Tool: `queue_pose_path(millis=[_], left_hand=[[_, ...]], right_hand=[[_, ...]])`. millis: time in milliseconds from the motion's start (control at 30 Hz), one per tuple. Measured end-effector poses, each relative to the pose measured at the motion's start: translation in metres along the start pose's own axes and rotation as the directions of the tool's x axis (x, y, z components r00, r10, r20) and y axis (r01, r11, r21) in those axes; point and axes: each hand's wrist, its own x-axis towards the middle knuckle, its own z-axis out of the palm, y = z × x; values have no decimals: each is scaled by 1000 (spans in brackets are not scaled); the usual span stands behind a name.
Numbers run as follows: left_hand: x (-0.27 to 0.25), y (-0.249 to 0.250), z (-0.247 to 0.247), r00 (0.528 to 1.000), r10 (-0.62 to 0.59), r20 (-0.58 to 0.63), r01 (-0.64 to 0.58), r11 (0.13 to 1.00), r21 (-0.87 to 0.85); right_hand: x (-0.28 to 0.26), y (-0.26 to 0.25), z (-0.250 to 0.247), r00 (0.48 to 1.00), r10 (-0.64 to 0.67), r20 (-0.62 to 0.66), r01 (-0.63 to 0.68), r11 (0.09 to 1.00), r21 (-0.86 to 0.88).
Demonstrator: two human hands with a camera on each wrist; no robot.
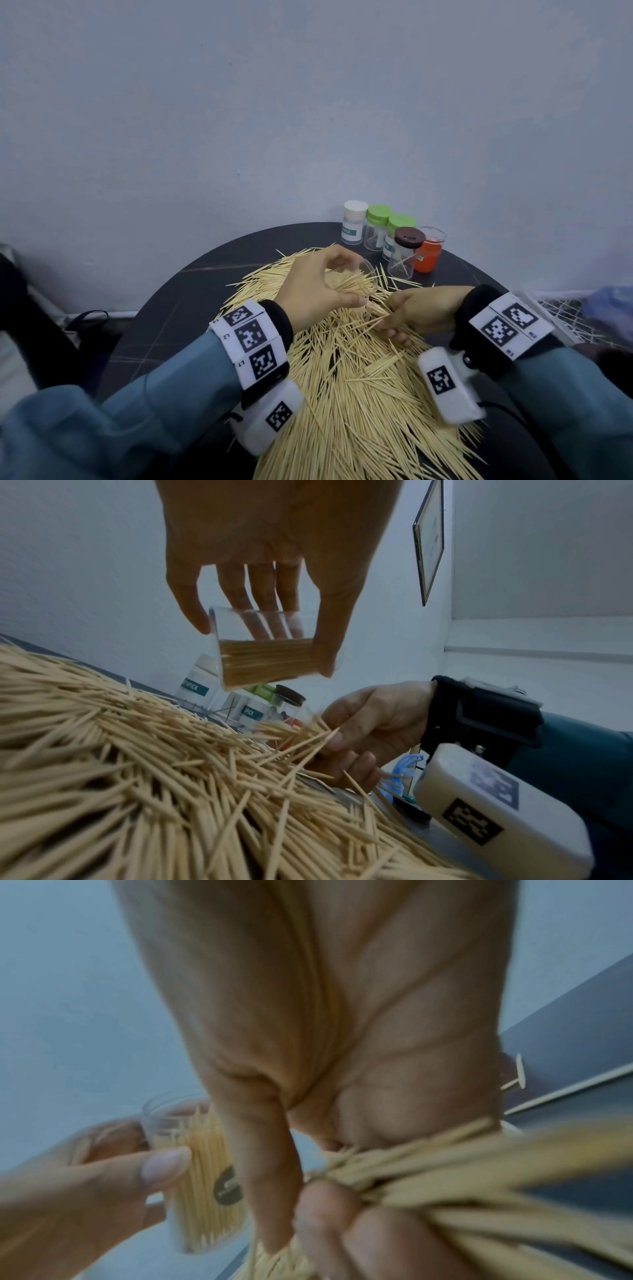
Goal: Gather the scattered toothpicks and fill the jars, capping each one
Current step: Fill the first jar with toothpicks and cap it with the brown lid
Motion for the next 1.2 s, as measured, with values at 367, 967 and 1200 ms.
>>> queue_pose_path(millis=[367,967,1200], left_hand=[[0,-1,0,1000,-2,14,2,1000,-4],[2,-4,0,996,-41,-79,41,999,-1],[-2,2,7,991,-51,124,59,997,-58]], right_hand=[[-2,1,5,999,12,31,-10,998,-62],[-19,-18,-9,905,-385,-182,426,822,378],[-16,-38,2,554,-542,-632,832,329,447]])
